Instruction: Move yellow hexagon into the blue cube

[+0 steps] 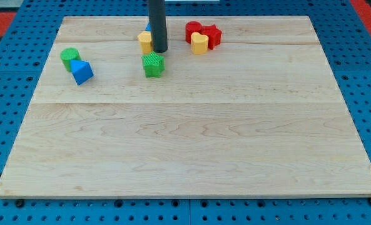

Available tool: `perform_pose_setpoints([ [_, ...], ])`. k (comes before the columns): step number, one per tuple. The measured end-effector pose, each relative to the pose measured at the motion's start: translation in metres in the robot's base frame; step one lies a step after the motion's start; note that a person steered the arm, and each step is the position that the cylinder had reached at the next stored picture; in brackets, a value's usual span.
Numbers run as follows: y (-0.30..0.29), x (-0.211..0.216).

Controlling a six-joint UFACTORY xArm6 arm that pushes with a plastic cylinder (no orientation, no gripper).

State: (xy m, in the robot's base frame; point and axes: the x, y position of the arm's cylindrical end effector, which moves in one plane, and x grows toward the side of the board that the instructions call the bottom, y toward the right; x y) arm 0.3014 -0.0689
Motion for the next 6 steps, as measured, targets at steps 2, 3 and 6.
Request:
perform_pose_setpoints([
  [2,-0.058,-0.025],
  [3,-0.118,-0.039],
  [6,-0.019,-0.054],
])
